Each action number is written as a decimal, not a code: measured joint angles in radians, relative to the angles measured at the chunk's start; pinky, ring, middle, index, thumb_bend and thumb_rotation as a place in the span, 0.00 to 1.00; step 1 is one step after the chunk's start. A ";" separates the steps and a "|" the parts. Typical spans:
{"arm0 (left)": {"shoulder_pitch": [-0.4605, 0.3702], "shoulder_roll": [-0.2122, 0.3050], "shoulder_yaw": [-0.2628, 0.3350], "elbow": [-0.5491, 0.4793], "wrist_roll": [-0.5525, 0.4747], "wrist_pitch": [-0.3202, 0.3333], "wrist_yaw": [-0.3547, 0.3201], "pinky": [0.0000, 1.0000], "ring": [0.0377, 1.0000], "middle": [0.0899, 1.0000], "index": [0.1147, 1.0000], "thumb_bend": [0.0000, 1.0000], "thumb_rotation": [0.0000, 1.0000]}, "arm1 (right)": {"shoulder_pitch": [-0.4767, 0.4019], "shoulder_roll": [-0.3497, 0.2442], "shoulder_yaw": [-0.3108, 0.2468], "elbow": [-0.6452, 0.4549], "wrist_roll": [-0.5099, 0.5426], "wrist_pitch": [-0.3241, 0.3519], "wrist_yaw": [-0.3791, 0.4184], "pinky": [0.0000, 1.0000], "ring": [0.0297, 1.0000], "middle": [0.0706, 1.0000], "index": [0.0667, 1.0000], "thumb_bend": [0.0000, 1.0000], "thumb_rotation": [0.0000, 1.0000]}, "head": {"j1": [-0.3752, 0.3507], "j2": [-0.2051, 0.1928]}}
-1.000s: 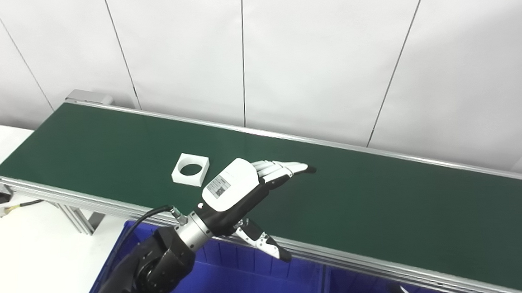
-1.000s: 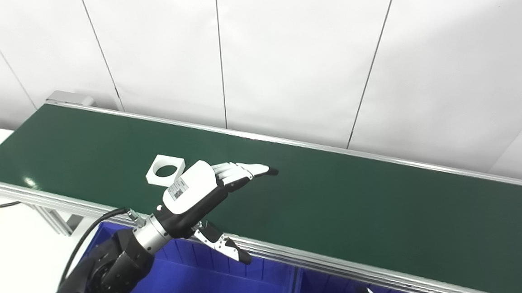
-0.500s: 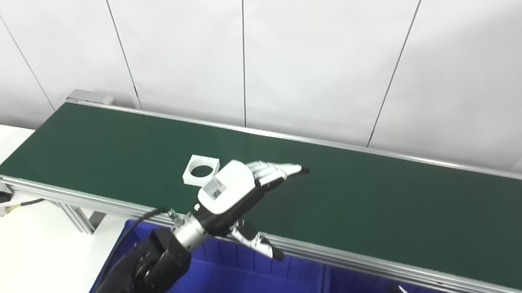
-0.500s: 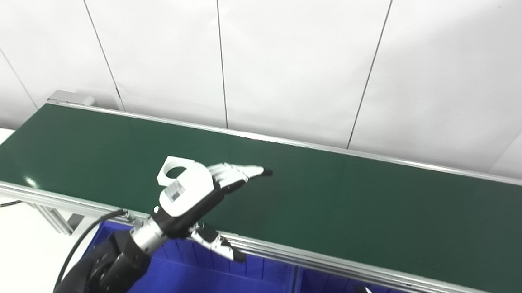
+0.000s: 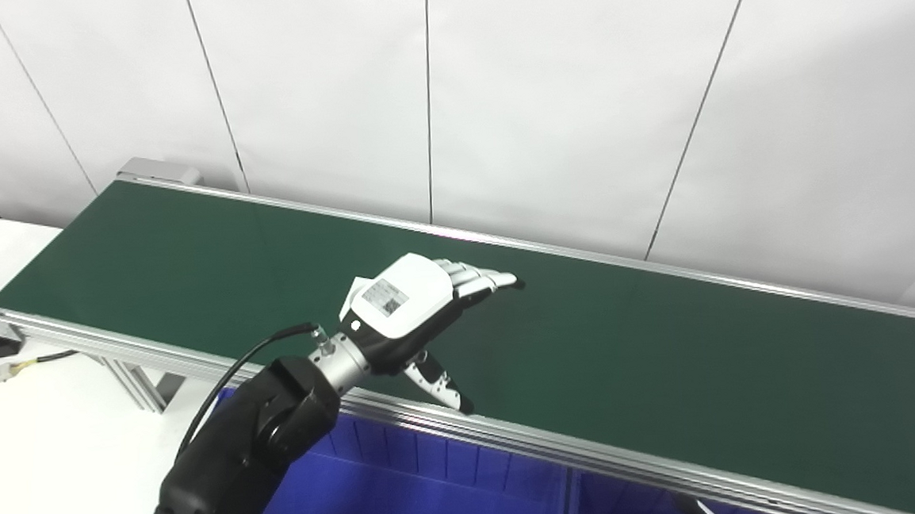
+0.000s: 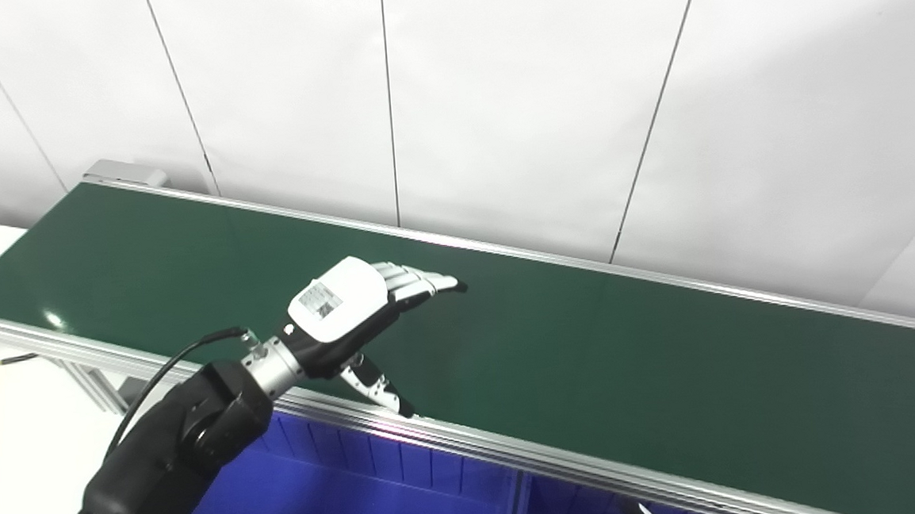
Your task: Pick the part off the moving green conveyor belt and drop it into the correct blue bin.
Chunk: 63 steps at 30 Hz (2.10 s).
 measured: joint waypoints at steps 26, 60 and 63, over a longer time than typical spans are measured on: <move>-0.089 -0.085 -0.074 0.117 0.136 0.449 -0.065 0.61 0.75 0.79 0.81 0.99 0.17 | 0.000 -0.007 0.026 0.000 -0.004 0.000 -0.022 0.74 0.80 0.89 0.87 1.00 0.47 | -0.015 -0.009; -0.256 -0.090 -0.205 0.333 0.127 0.584 -0.187 0.64 0.77 0.82 0.81 1.00 0.20 | 0.009 -0.009 0.063 -0.006 -0.015 0.000 -0.069 0.72 0.79 0.88 0.86 1.00 0.48 | -0.049 0.014; -0.273 -0.102 -0.227 0.381 0.127 0.584 -0.176 0.63 0.78 0.83 0.81 1.00 0.20 | 0.011 -0.009 0.069 -0.007 -0.019 0.000 -0.081 0.72 0.79 0.88 0.86 1.00 0.49 | -0.055 0.012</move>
